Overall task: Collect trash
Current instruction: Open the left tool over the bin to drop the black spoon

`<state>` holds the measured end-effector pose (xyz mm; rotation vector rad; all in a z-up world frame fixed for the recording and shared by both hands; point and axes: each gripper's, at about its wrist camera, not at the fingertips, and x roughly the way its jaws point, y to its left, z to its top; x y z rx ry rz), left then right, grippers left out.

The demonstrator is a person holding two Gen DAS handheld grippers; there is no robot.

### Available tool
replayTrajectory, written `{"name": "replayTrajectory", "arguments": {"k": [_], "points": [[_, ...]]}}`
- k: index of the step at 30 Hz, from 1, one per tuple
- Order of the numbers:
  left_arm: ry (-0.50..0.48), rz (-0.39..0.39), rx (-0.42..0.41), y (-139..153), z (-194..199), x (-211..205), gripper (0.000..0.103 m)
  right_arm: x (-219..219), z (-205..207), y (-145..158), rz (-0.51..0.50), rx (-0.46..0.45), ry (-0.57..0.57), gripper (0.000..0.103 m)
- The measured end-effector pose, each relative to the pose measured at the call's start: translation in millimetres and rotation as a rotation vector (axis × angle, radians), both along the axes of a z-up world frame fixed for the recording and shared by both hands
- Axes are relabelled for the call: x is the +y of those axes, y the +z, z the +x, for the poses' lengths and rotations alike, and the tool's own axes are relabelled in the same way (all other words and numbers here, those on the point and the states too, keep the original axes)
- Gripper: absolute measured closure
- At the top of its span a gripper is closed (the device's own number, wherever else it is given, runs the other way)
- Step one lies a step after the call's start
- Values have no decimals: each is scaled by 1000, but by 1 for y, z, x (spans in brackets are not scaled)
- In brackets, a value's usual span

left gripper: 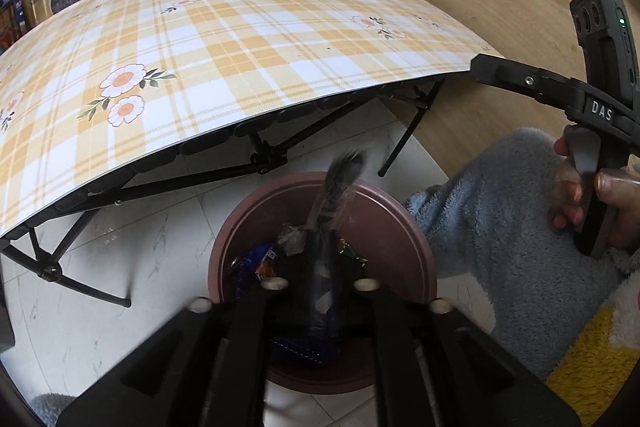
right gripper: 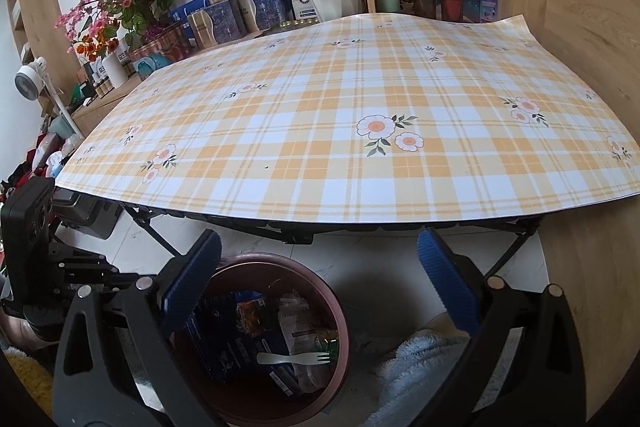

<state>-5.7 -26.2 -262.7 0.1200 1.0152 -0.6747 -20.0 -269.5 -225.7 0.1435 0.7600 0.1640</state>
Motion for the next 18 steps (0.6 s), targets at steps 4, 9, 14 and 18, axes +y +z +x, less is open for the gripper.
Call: {"name": "replayTrajectory", "arguments": {"k": [4,9,14,18], "points": [[48,3,-25,4,3,6,31,1,1,0,-2,6,2,6],[97,24,-12,1,9,12,8,2,2,-1,-4,11,2,6],[117,46,-2,-2,12,14,6,5,2,-2,-11,15,6,6],[119,51,-6,-2,11,14,6,5,2,-2,-14,16,7,6]]}}
